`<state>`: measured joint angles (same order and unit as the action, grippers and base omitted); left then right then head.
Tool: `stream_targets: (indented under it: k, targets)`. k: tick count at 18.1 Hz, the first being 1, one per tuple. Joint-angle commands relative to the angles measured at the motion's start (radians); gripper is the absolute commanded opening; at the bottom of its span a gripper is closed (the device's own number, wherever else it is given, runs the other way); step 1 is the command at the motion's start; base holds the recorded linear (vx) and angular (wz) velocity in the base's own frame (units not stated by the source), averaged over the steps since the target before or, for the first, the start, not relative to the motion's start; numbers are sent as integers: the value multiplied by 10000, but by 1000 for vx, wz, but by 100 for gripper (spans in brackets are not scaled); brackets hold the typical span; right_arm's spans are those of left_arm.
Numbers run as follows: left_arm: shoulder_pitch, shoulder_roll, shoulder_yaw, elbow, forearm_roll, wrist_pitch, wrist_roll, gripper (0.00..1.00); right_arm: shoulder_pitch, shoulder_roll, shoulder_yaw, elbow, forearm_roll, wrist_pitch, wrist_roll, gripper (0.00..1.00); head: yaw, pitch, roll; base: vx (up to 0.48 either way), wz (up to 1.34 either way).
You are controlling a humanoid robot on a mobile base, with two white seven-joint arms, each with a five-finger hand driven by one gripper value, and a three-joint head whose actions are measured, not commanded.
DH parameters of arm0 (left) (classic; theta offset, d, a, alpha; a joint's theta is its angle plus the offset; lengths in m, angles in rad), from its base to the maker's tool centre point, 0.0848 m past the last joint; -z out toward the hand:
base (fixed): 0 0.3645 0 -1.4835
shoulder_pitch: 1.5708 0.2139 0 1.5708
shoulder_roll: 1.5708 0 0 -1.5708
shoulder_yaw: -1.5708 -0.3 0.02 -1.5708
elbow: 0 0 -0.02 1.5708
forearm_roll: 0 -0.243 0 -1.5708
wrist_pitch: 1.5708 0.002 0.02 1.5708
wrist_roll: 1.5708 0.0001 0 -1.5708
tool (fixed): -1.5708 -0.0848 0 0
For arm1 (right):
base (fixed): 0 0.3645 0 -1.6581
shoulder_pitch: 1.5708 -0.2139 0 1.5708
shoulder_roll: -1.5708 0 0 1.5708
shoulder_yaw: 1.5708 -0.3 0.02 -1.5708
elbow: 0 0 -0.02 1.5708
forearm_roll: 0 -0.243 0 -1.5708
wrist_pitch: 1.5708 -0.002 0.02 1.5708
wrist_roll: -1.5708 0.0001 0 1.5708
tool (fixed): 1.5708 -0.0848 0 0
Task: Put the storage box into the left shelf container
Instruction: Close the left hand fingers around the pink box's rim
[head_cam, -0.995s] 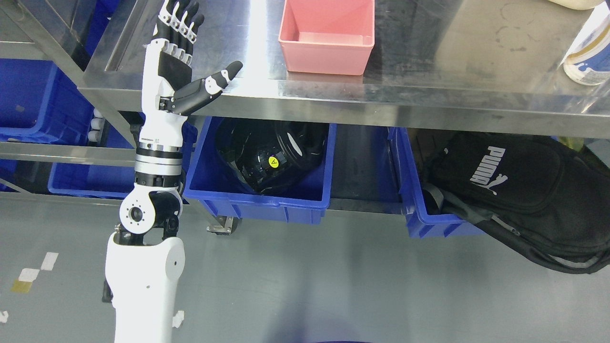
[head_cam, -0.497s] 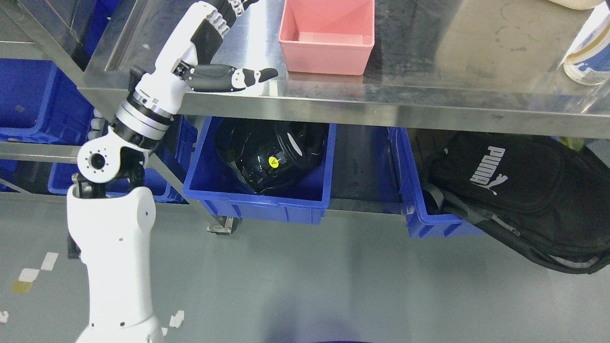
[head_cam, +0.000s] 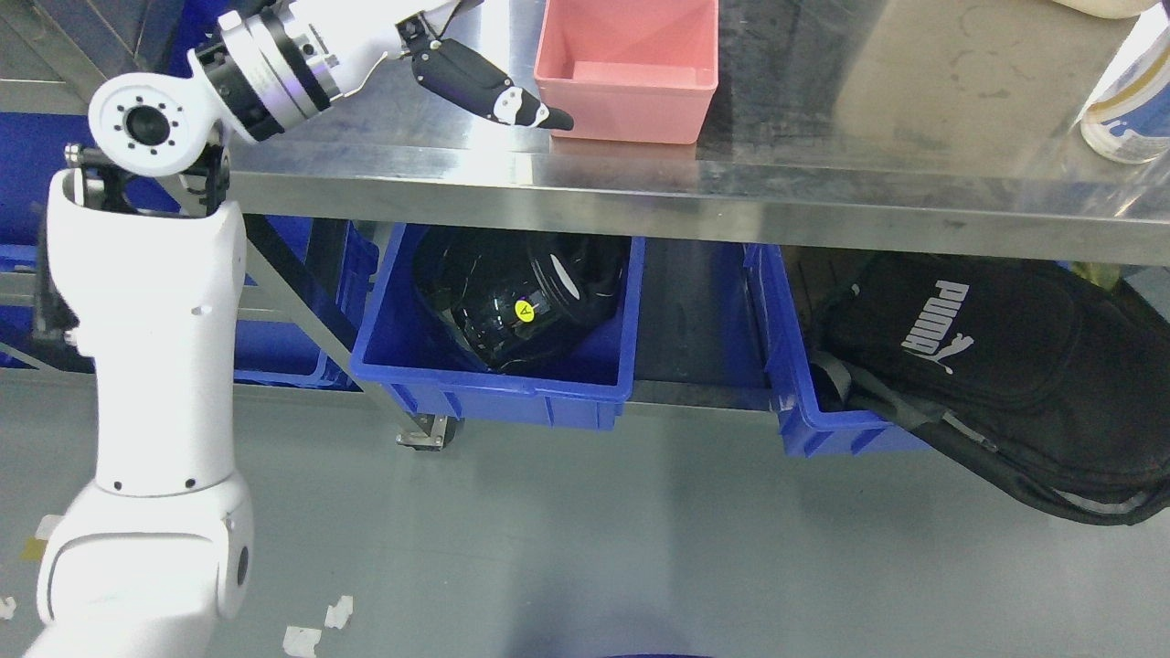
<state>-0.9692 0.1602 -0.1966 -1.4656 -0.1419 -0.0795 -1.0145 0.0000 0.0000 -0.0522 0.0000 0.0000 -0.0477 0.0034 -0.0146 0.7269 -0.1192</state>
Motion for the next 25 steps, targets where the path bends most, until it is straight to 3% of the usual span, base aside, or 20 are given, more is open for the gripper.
stream_targets:
  k: [1,7,14,18,21,25]
  targets:
    - [-938,577,-2221,1862,-1387,12,-301,97,-46,-175,0,-175,-215,-14,-49,100,0,0,0,0,0]
    - [-1566,-342,-2681,2965,-1787,12,-454,96,-46,-175,0,-175,-215,-14,-64,100,0,0,0,0,0]
    - [-2349,-589,-3158,4147,-2368,28,-961,93,-46,-175,0,-175,-215,-14,-65,100,0,0,0,0,0]
    - [-2426,-1140,-3127,4760,-3044,12,-961,93,-46,-175,0,-175,-215,-14,-49,100,0,0,0,0,0]
    - [-2579,-1428,-2883,5145,-3060,12,-961,78,-46,-175,0,-175,-215,-14,-49,100,0,0,0,0,0]
    - [-2580,-1428,-2361,5284,-3030,-125,-1419,48,-46,-175,0,-175,-215,-14,-49,100,0,0,0,-3,58]
